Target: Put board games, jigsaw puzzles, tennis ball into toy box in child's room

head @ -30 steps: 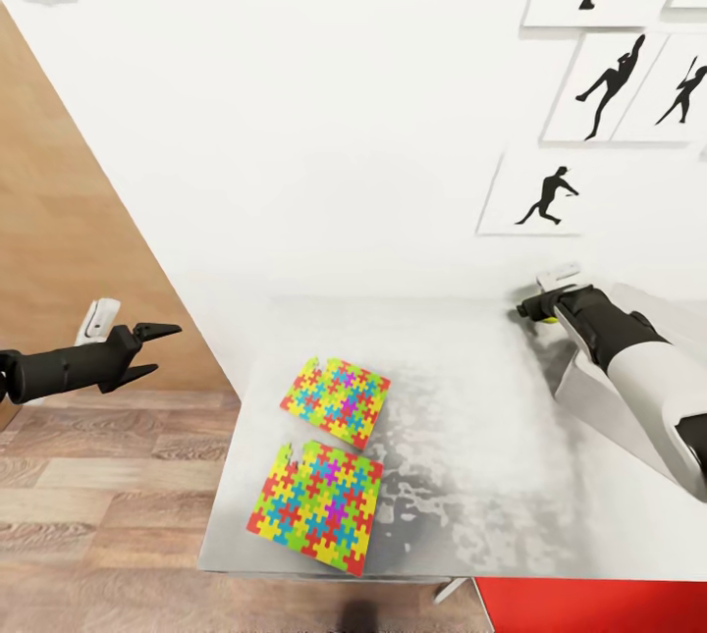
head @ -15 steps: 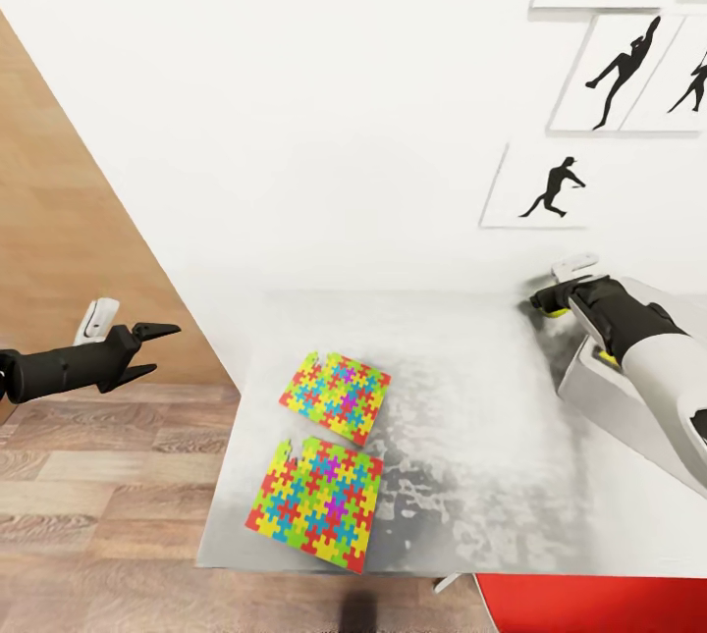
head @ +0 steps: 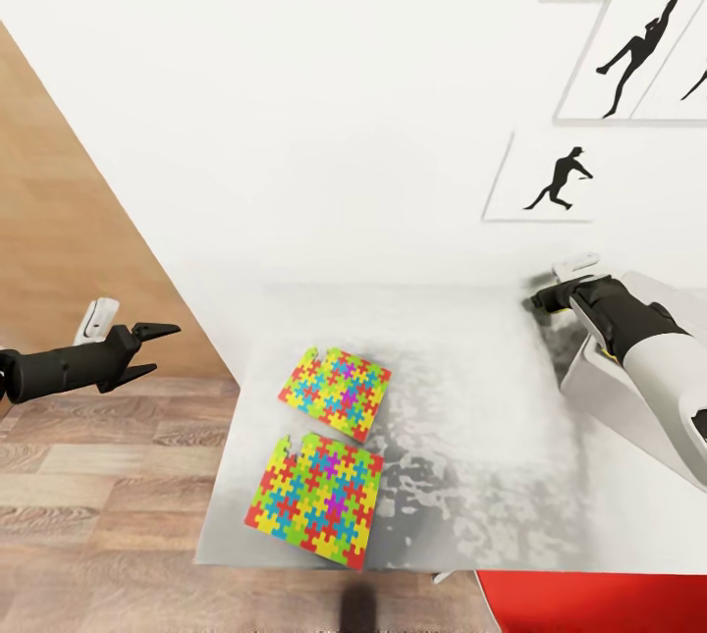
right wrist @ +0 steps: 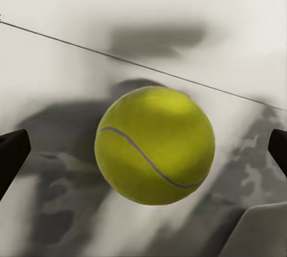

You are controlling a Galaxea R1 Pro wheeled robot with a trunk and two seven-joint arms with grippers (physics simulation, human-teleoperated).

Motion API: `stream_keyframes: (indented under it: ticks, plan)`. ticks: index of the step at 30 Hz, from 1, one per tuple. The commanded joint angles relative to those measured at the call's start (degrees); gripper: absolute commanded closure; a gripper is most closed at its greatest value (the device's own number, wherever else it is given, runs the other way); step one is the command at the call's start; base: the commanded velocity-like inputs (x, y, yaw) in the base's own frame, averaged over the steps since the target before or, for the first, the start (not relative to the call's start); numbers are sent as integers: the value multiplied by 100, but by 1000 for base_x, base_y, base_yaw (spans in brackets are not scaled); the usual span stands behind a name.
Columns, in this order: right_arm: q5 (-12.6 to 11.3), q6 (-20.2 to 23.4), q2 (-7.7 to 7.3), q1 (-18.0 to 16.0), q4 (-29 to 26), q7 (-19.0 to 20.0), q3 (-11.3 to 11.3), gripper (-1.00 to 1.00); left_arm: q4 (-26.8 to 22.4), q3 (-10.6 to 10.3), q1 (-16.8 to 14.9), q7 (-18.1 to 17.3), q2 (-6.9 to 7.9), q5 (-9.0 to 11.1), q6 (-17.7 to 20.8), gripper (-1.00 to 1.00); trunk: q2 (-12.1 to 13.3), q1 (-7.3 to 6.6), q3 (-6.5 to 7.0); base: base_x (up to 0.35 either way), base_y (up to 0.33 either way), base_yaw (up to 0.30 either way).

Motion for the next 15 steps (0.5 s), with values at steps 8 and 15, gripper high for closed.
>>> stream_keyframes:
  ticks: [8, 15]
  plan:
    - [25, 9, -13, -7, -14, 29, 20, -100, -3, 5, -5, 60, 2, 55, 15, -100, -4, 0, -72, 0, 0, 0]
    - [32, 20, -34, -4, -192, 27, 20, -100, -3, 5, -5, 60, 2, 55, 17, -100, -4, 0, -83, 0, 0, 0]
